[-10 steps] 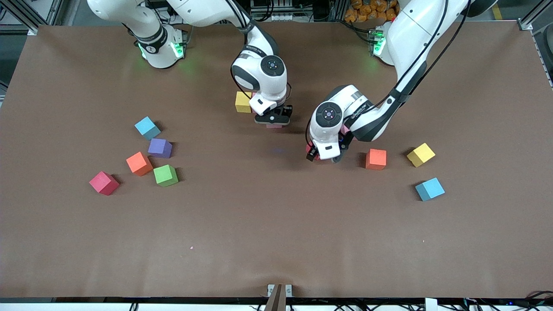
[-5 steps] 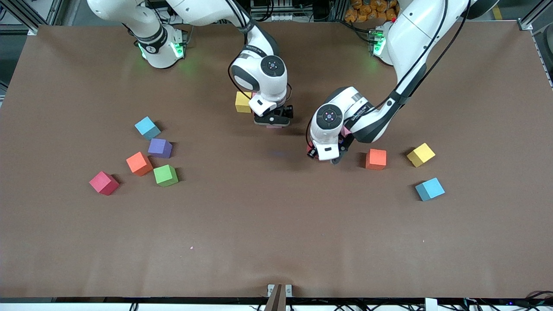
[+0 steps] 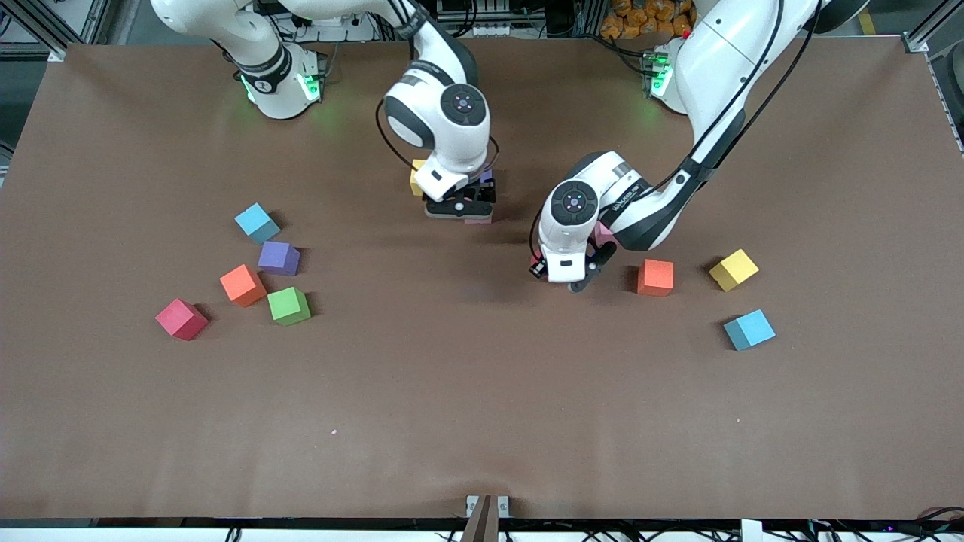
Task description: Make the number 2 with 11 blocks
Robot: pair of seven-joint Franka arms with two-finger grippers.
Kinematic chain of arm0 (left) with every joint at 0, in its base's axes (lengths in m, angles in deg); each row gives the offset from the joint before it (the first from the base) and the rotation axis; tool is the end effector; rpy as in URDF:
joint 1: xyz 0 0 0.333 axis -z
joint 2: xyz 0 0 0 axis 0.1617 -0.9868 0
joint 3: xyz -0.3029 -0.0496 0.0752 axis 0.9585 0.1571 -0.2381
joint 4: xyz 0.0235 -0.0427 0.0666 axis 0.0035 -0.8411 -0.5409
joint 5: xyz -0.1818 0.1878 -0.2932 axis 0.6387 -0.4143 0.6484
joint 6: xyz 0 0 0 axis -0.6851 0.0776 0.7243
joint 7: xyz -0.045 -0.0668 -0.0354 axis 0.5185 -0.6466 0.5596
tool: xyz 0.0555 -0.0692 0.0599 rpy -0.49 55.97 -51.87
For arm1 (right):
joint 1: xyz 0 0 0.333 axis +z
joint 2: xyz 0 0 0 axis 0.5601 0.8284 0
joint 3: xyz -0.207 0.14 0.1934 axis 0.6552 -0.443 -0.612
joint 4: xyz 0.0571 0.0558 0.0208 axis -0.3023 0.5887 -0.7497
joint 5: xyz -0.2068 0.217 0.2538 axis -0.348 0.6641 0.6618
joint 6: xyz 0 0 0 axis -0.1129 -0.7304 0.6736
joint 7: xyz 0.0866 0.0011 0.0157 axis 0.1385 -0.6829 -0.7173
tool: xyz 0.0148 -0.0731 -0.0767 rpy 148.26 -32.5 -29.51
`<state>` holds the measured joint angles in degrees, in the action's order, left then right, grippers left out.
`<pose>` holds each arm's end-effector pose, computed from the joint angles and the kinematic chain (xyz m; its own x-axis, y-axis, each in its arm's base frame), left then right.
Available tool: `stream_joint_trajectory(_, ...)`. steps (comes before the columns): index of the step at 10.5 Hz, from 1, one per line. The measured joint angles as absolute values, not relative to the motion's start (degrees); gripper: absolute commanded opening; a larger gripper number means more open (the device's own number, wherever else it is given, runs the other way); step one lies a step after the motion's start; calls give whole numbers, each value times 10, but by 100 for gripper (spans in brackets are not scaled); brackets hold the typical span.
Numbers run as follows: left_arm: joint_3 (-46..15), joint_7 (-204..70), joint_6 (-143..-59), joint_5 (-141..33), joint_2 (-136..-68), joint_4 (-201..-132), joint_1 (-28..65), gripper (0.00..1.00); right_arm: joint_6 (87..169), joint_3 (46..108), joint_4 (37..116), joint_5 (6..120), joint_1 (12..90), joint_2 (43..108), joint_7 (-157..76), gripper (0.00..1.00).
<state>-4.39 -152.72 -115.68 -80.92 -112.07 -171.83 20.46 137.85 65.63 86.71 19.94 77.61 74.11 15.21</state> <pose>0.5020 -0.3944 0.2199 0.7290 0.6812 -0.0672 0.6788 -0.7321 -0.0574 0.4074 0.4642 0.2952 0.9992 0.0294 -0.0257 0.0317 -0.9951 0.0936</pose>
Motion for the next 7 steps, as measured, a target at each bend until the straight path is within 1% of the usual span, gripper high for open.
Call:
stream_joint_trajectory(3,-40,-1384,-1157,-812,-1121,-1706,229,25,1364,657,886,200,694,690,-8,100)
stream_joint_trajectory(5,-40,-1298,-1157,-812,-1123,-1690,252,25,1380,658,900,200,645,674,-98,100)
stream_joint_trajectory(7,-40,-1243,-1157,-812,-1136,-1667,277,25,1398,659,920,200,581,673,-167,100)
